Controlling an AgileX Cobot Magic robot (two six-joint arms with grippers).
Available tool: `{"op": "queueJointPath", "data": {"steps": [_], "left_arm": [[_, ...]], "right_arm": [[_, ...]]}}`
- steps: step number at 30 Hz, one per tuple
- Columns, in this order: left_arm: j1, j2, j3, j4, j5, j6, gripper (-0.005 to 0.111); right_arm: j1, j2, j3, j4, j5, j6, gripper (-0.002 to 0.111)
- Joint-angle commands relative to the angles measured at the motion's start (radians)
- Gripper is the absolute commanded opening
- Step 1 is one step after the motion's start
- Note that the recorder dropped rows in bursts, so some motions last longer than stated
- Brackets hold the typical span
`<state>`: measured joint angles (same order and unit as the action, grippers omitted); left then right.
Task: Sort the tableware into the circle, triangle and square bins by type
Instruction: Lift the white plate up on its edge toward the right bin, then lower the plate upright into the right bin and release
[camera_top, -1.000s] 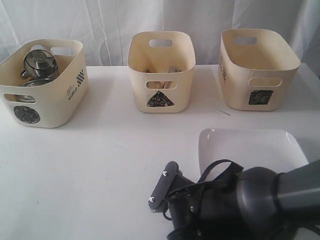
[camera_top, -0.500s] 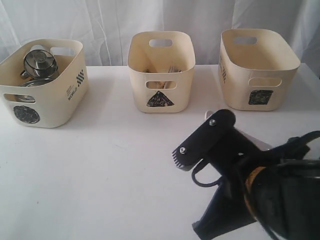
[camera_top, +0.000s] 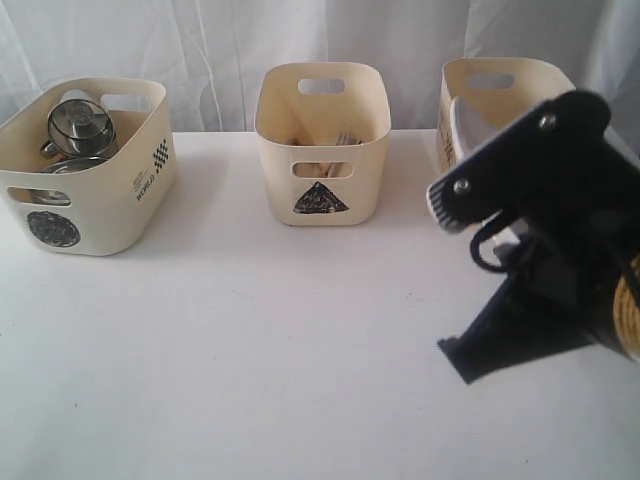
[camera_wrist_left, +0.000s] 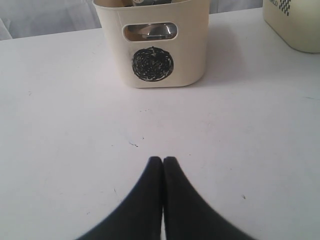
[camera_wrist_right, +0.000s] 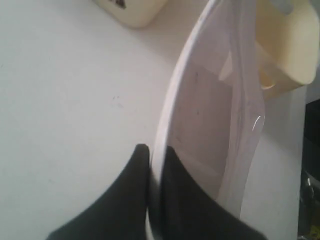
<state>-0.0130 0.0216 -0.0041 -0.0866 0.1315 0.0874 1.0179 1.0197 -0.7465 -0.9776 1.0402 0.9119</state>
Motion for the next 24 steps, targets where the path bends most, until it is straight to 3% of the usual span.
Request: {"op": "queueJointPath", "data": {"steps": [1,9,14,24], "left_arm": [[0.000,-0.009,0.004,-0.009,0.001,-0.002,0.000],[0.000,-0.009,0.004,-0.009,0.001,-0.002,0.000],[0.000,-0.009,0.004,-0.009,0.001,-0.002,0.000],[0.000,-0.009,0.004,-0.009,0.001,-0.002,0.000]], "right_arm": [[-0.112,-0.012,-0.066,-0.182,-0.043,-0.019,0.000],[-0.386,0.047,-0.210,-0.248,-0.358,-0.052,0.000],[-0.606,0.228,-0.393,-0.248,-0.570,-0.108,0.000],[-0.758,0.596,-0.652,-0.250,-0.737,-0.130,0.000]]}}
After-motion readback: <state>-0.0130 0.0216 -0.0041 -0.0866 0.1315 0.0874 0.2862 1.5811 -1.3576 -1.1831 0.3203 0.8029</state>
